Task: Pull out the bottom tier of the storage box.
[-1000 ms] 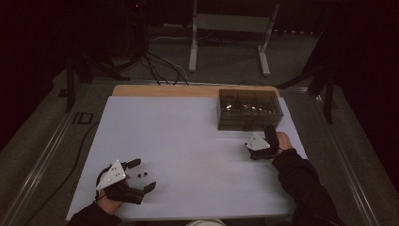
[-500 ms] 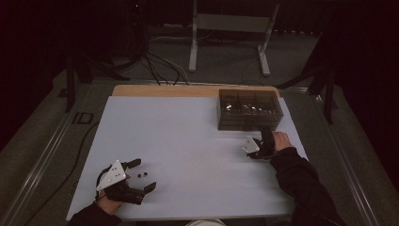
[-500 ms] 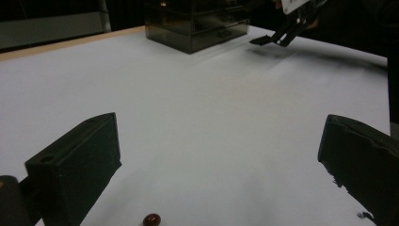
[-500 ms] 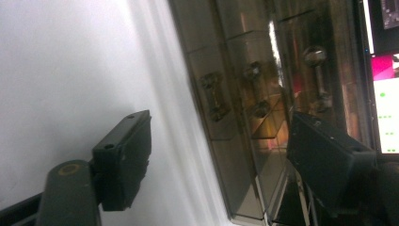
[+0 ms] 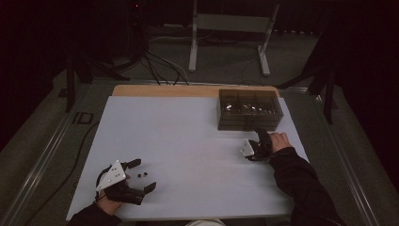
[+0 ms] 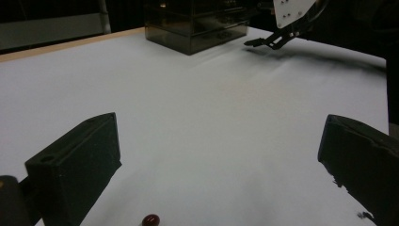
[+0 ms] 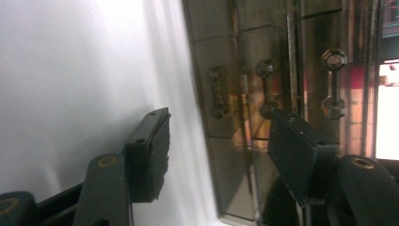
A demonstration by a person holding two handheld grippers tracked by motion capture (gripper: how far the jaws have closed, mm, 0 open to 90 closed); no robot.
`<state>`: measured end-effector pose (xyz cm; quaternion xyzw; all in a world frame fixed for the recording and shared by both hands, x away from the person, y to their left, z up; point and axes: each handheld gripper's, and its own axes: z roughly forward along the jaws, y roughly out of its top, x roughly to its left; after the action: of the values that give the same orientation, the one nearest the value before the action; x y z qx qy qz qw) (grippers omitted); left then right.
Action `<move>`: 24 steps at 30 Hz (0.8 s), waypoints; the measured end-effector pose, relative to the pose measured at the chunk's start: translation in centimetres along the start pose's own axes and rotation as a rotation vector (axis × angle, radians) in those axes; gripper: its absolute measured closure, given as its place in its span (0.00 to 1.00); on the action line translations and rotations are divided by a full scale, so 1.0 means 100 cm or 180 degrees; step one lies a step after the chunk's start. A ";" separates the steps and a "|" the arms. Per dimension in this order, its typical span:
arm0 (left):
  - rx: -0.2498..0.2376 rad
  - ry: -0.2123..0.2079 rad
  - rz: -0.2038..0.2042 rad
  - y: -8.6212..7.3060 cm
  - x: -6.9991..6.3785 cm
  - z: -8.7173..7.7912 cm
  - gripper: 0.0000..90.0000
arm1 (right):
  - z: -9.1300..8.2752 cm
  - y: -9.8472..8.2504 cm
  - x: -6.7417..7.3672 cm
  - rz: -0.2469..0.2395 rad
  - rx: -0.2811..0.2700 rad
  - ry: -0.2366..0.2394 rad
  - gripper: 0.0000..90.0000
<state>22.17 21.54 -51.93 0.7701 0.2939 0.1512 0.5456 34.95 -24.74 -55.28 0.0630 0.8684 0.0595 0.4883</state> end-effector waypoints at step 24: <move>0.0003 0.0003 -0.0018 0.000 0.001 0.000 0.01 | 0.026 0.005 0.013 -0.0395 0.0373 -0.0328 0.80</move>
<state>22.23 21.58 -51.98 0.7695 0.2963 0.1498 0.5455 36.57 -23.95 -57.63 0.0406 0.8463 -0.0251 0.5305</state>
